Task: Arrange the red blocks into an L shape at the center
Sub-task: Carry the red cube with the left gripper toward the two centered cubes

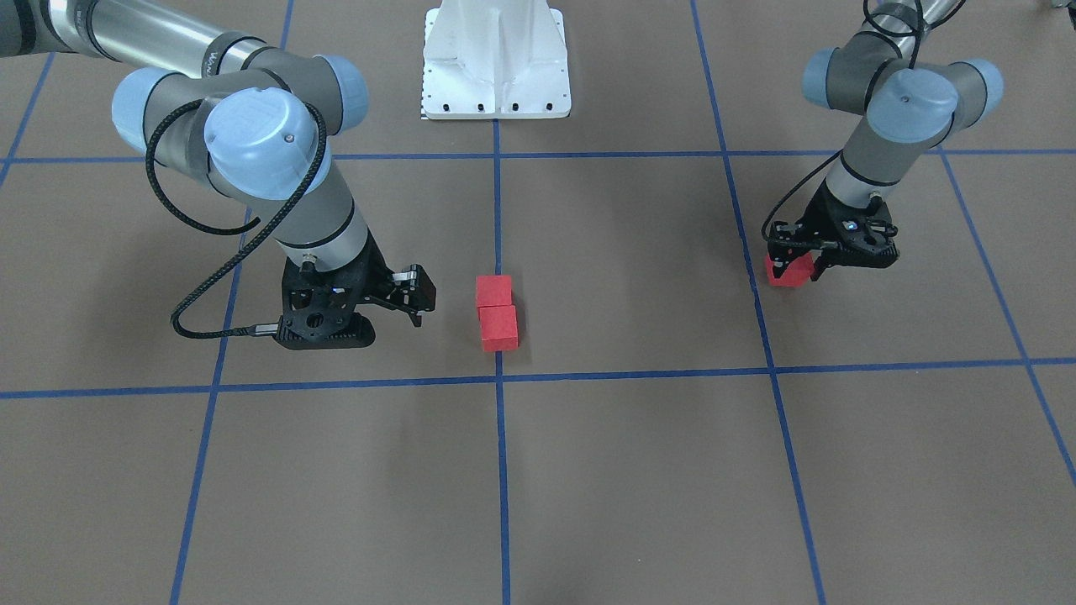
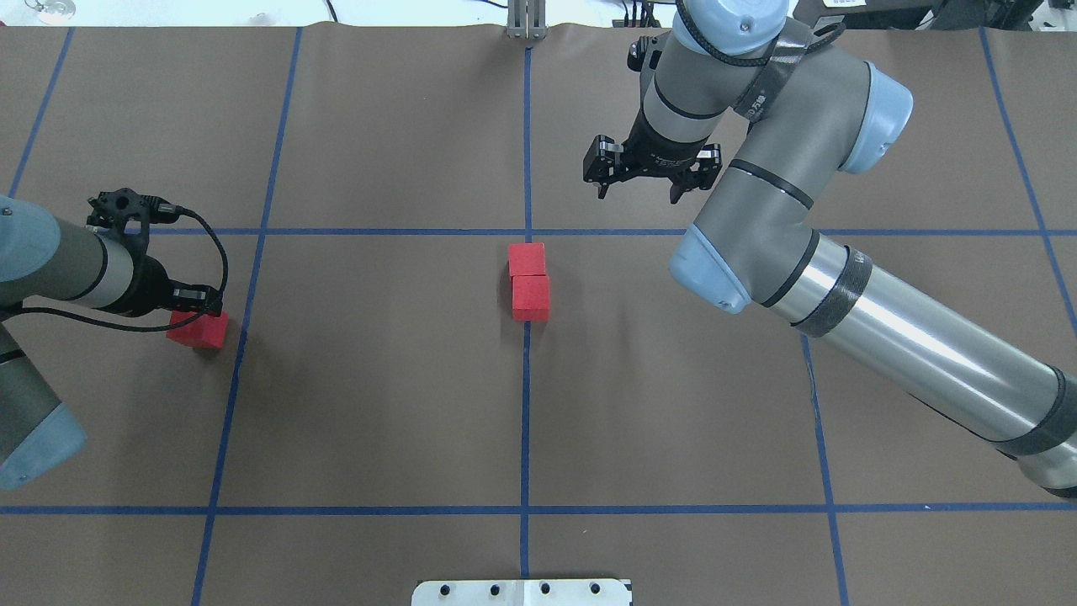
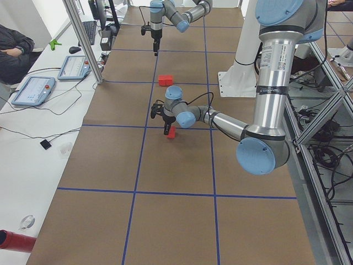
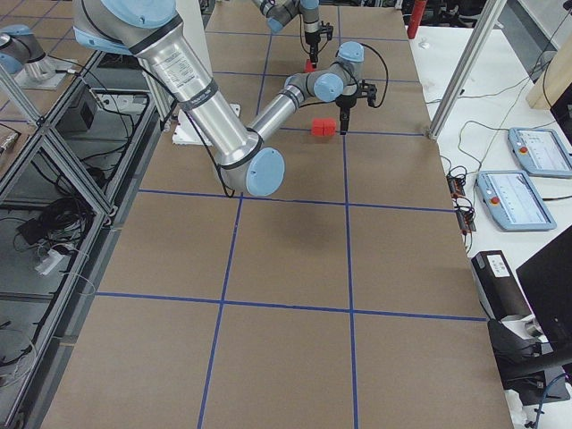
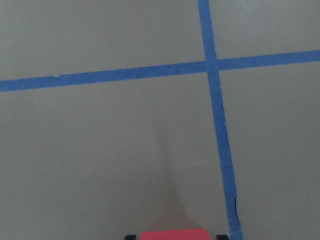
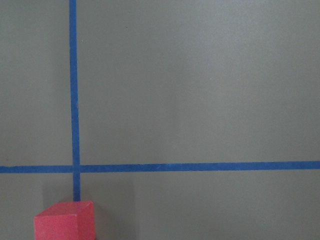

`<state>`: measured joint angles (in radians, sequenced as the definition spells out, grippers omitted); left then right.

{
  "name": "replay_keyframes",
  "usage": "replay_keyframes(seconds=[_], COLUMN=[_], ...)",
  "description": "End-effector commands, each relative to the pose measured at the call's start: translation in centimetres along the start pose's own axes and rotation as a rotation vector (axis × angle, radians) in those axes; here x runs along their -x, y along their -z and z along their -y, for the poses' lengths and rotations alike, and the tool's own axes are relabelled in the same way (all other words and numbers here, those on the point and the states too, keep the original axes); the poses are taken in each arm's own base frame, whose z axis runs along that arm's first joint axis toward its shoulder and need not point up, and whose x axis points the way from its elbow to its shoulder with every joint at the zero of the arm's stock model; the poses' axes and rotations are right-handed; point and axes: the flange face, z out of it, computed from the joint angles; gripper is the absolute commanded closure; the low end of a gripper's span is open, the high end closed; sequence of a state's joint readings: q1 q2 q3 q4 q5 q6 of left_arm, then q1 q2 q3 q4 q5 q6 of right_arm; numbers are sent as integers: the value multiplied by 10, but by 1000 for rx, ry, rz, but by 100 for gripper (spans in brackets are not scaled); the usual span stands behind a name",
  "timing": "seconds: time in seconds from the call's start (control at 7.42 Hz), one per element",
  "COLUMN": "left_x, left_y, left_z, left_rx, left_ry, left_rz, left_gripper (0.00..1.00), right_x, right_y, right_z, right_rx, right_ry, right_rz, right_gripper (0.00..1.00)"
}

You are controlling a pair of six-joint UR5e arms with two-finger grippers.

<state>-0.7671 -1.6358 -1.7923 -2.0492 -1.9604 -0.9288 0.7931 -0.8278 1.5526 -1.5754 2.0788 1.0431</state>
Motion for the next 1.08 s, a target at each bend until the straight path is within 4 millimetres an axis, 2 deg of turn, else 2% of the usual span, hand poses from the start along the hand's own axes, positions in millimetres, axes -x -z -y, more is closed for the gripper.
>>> replay_keyframes(seconds=[0.0, 0.13, 0.4, 0.54, 0.81, 0.94], left_x=[-35, -66, -114, -142, -187, -201], left_y=[42, 54, 61, 62, 62, 59], left_z=[-1, 19, 53, 73, 106, 117], left_rx=[61, 77, 82, 84, 55, 52], left_ry=[23, 58, 374, 520, 942, 1093], left_rz=[18, 43, 83, 106, 101, 125], left_gripper=[100, 100, 100, 100, 100, 100], right_x=[-2, -4, -40, -66, -118, -142], right_y=[3, 3, 10, 11, 1, -4], right_z=[2, 2, 8, 12, 20, 19], right_rx=[-3, -2, -20, -27, -18, -10], right_ry=[-4, -5, 30, 79, 187, 239], right_rz=[2, 3, -11, -27, -75, -94], right_gripper=[1, 1, 1, 1, 1, 1])
